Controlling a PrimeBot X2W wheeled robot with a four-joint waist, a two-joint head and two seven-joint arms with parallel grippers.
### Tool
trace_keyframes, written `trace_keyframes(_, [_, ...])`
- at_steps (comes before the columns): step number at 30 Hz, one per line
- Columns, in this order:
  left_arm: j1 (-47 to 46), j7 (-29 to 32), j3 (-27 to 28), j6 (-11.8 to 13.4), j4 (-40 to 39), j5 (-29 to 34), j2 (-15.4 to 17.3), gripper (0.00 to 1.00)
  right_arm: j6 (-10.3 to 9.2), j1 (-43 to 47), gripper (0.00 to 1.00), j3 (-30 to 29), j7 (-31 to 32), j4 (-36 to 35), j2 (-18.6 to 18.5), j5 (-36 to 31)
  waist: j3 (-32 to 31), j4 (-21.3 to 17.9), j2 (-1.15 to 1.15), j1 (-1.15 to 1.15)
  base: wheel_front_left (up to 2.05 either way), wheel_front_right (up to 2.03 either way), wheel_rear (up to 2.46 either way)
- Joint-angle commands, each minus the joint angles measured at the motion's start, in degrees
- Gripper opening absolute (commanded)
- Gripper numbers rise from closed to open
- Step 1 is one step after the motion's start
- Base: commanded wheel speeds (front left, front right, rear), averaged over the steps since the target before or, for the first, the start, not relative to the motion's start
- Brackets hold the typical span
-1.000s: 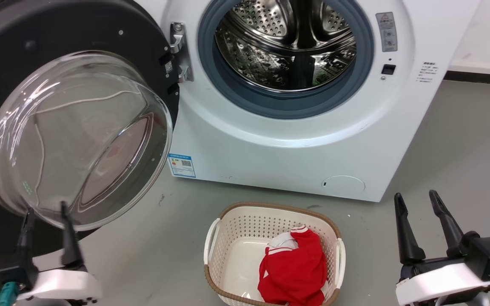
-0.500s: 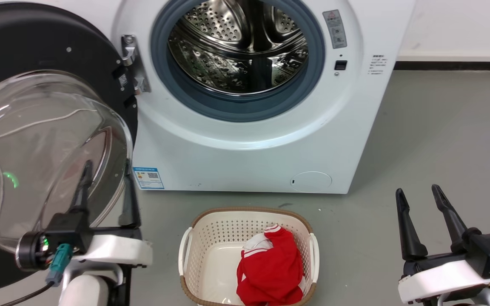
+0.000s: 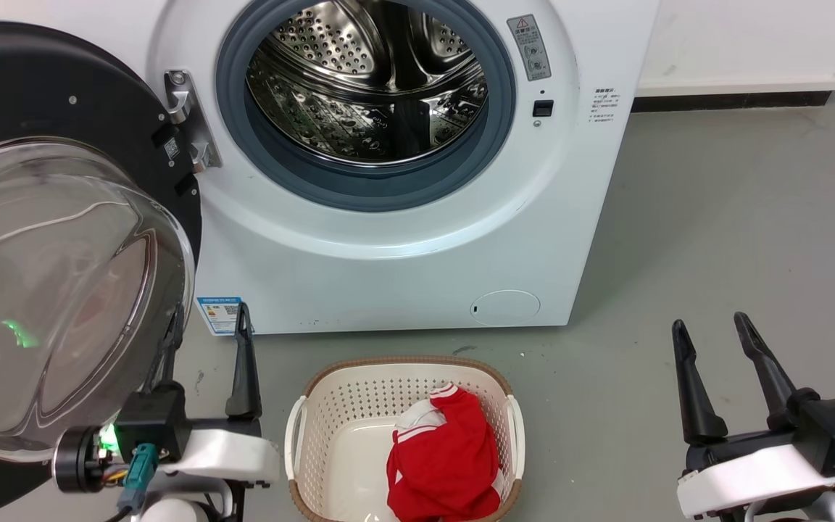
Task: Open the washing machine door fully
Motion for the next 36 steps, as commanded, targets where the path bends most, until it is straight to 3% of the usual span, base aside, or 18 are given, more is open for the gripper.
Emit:
trace_keyframes(1, [1.24, -0.41, 0.30, 0.43, 0.02, 0.41, -0.56, 1.00, -0.04, 0.82, 1.00, 0.14, -0.31, 0.04, 0.09, 0.27, -0.04, 0.07, 0.00, 0.00, 0.00, 0.00, 0.00])
trace_keyframes(36, [3.09, -0.42, 3.57, -1.90, 0.06, 3.09, -3.14, 1.00, -0.04, 0.44, 1.00, 0.96, -0.44, 0.92, 0.09, 0.91, -0.17, 0.20, 0.00, 0.00, 0.00, 0.00, 0.00])
